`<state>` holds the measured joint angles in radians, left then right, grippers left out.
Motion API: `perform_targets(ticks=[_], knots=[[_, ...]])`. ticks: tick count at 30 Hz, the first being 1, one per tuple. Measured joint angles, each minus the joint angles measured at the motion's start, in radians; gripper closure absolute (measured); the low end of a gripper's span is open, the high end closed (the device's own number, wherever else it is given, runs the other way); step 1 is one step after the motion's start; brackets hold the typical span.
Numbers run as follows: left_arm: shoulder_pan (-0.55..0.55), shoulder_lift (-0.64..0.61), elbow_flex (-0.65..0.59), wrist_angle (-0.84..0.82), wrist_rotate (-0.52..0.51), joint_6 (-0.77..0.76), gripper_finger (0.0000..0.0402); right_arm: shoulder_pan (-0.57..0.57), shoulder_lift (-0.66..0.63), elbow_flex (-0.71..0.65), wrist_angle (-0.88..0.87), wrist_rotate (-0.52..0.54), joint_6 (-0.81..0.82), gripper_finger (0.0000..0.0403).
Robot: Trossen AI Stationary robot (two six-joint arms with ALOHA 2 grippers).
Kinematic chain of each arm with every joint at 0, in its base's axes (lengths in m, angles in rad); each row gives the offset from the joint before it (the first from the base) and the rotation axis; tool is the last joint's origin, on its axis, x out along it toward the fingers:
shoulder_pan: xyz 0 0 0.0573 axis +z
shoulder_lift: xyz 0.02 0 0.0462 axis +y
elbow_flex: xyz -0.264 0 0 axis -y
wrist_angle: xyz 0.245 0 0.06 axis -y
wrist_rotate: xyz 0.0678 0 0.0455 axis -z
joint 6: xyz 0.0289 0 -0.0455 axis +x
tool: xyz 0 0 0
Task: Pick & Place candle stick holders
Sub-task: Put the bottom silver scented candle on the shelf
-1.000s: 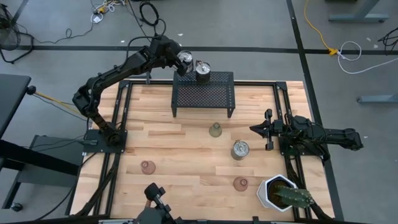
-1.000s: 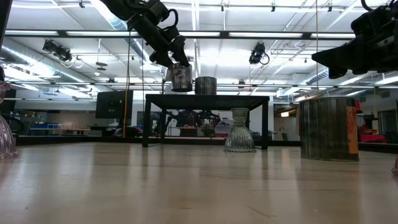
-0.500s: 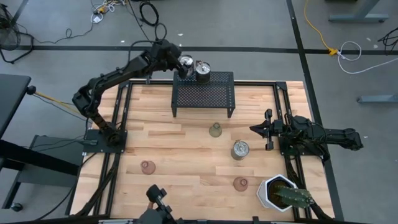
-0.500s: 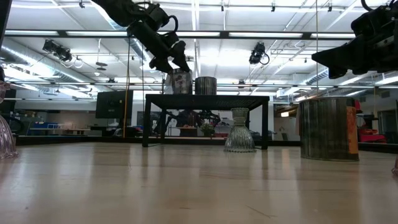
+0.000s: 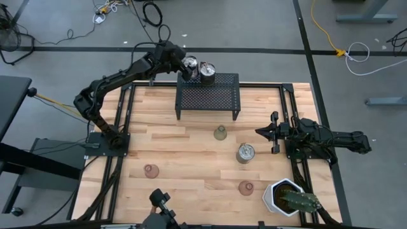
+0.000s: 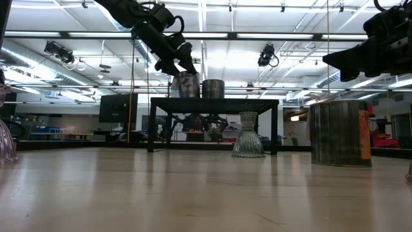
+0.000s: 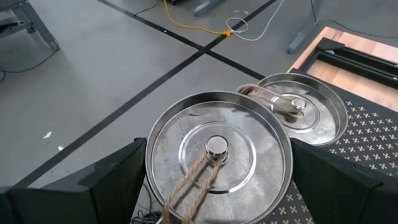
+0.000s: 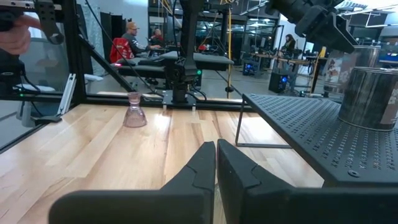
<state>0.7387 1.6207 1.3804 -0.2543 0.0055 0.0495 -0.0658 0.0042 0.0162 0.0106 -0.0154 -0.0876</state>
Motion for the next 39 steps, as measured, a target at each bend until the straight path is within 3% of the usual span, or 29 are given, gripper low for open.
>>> perform_targets(ticks=[29, 39], knots=[[-0.001, 0.001, -0.003, -0.092, 0.073, 0.128, 0.0035, 0.000, 0.000, 0.000, 0.000, 0.000, 0.000, 0.0382], [-0.010, 0.000, -0.076, -0.006, 0.068, 0.111, 0.0035, 0.000, 0.000, 0.000, 0.000, 0.000, 0.000, 0.0382]])
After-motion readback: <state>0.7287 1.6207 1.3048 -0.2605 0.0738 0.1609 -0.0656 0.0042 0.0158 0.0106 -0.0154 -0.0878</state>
